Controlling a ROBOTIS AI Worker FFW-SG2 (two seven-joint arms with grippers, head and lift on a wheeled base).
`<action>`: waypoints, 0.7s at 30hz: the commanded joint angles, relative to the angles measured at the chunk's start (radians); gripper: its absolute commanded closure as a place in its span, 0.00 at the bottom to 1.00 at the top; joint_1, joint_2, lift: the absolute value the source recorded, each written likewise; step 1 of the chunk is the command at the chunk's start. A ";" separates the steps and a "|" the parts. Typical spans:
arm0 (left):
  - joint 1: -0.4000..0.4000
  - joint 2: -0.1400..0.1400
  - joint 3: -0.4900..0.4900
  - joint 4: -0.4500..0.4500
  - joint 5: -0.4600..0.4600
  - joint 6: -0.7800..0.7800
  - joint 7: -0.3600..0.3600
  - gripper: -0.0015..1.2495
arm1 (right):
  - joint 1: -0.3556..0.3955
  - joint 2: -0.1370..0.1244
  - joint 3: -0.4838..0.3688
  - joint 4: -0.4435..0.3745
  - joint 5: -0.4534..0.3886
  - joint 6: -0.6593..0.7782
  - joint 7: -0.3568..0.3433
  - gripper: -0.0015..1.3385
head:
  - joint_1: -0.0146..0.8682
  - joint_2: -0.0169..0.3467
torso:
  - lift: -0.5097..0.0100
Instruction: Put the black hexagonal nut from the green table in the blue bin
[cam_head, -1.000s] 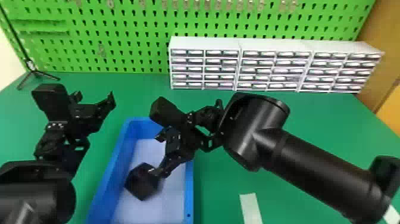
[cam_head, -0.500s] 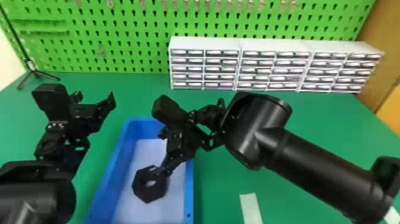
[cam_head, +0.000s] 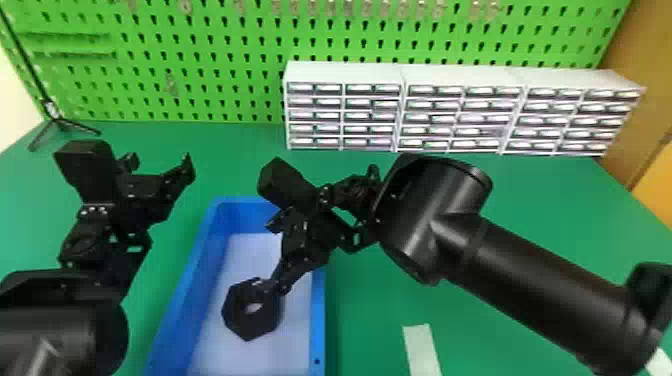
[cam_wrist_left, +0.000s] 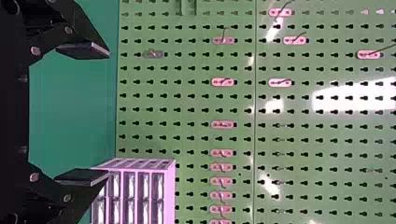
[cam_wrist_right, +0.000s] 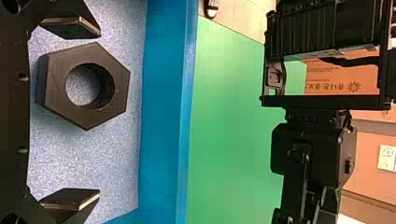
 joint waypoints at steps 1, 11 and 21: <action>0.003 0.000 0.002 0.000 0.002 0.000 0.000 0.28 | -0.002 -0.006 -0.015 -0.005 -0.022 0.000 0.004 0.08 | 0.79 0.12 | 0.80; 0.002 0.000 0.004 -0.002 0.004 0.000 0.000 0.28 | 0.011 -0.026 -0.159 -0.049 -0.004 0.018 0.062 0.08 | 0.79 0.12 | 0.80; 0.000 0.000 0.002 -0.002 0.004 0.000 -0.002 0.28 | 0.090 -0.003 -0.489 -0.054 0.032 0.043 0.095 0.08 | 0.79 0.12 | 0.80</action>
